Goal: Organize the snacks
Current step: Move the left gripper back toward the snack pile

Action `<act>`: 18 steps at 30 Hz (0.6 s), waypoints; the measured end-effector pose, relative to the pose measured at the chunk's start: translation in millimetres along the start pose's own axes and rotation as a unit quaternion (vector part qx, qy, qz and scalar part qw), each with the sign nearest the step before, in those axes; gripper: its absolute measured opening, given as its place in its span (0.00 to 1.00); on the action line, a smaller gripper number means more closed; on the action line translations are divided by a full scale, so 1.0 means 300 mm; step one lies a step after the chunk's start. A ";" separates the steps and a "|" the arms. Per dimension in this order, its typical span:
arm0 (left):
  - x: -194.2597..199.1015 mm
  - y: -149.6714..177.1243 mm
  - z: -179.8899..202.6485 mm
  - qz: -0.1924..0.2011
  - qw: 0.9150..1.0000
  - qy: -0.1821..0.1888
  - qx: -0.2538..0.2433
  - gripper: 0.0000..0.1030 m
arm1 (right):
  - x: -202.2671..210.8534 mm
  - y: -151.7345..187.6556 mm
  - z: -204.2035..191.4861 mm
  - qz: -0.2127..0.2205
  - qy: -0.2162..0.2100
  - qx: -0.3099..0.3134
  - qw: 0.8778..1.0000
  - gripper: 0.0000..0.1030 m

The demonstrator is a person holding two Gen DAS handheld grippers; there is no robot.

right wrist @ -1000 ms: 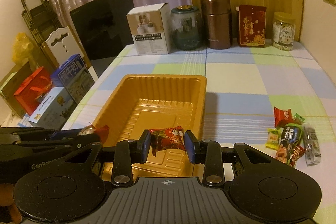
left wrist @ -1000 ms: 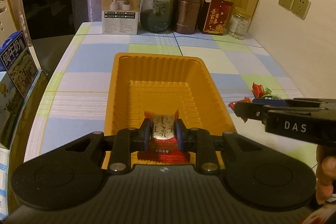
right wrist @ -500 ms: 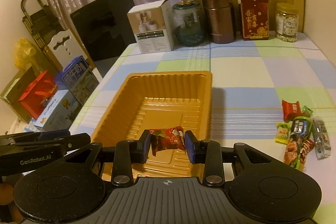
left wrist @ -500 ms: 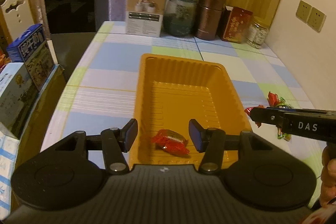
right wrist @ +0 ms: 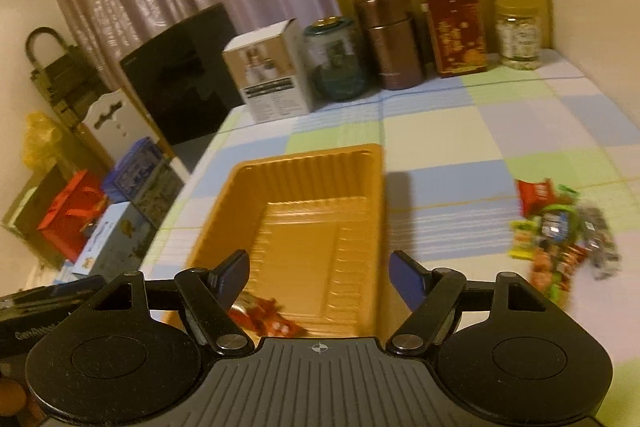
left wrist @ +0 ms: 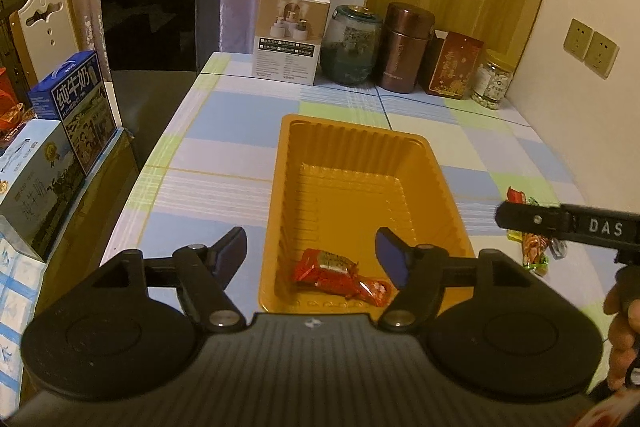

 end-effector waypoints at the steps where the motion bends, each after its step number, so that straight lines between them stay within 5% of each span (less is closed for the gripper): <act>1: 0.006 0.003 0.005 0.000 1.000 0.000 0.000 0.66 | 0.016 0.007 0.009 0.000 0.006 0.000 1.000 0.74; 18: 0.109 0.083 0.175 -0.010 0.999 0.021 -0.033 0.74 | 0.287 0.119 0.126 0.024 0.067 -0.008 0.997 0.74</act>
Point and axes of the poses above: each gripper's, at about its wrist camera, not at the fingertips, and x roughly against the way its jaws point, z to its right, y to its underside, the point moved 6 cm from there along -x, roughly the way its jaws point
